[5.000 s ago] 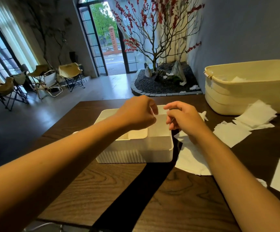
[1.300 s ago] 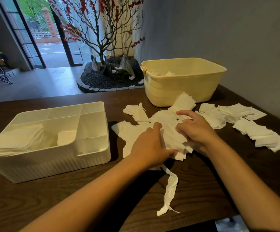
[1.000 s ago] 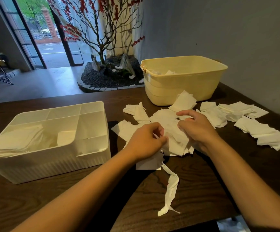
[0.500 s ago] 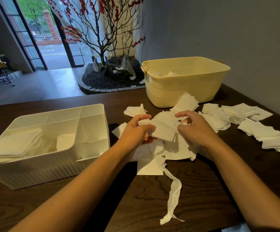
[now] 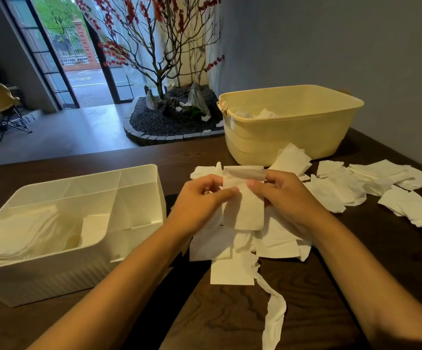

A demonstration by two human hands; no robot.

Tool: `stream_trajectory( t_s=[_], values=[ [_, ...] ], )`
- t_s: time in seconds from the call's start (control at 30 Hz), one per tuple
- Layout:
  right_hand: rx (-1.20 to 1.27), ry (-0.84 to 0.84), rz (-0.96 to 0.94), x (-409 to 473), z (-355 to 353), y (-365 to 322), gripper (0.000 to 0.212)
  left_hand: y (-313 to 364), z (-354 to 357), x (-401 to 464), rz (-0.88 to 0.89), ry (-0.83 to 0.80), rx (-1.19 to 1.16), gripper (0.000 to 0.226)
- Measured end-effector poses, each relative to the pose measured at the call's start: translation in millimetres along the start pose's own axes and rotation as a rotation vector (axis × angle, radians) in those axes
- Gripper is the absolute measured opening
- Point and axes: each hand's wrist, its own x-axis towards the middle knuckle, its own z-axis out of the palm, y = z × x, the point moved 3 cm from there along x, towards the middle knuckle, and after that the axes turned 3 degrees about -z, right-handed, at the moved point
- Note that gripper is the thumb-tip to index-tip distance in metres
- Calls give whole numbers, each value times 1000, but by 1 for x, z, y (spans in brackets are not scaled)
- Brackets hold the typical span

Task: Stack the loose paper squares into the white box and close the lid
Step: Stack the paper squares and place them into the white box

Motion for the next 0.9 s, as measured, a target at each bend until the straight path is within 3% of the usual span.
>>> stream_trajectory(
  t_s=[0.13, 0.2, 0.27, 0.37, 0.5, 0.57, 0.7, 0.9],
  values=[
    [43, 45, 15, 0, -2, 0, 13, -6, 10, -3, 89, 84, -9, 14],
    [-270, 197, -27, 1, -16, -1, 12, -7, 14, -4, 95, 190, -9, 14],
    [-720, 261, 44, 1, -28, 1, 21, -12, 16, -3, -7, 229, -70, 13],
    [-936, 146, 311, -6, -33, 8, 55, -24, 21, 1, -211, 198, -140, 9],
    [-1010, -3, 363, -5, -26, 12, 65, -38, 31, 3, -289, 137, -71, 12],
    [-958, -36, 353, -2, -22, 14, 57, -38, 35, 2, -272, 105, -16, 17],
    [-703, -42, 320, -1, -14, 17, 21, -35, 37, 0, -181, 108, 100, 22],
    [-249, 172, 244, -2, -27, 10, 27, -32, 26, -4, -52, 186, -29, 33]
  ],
)
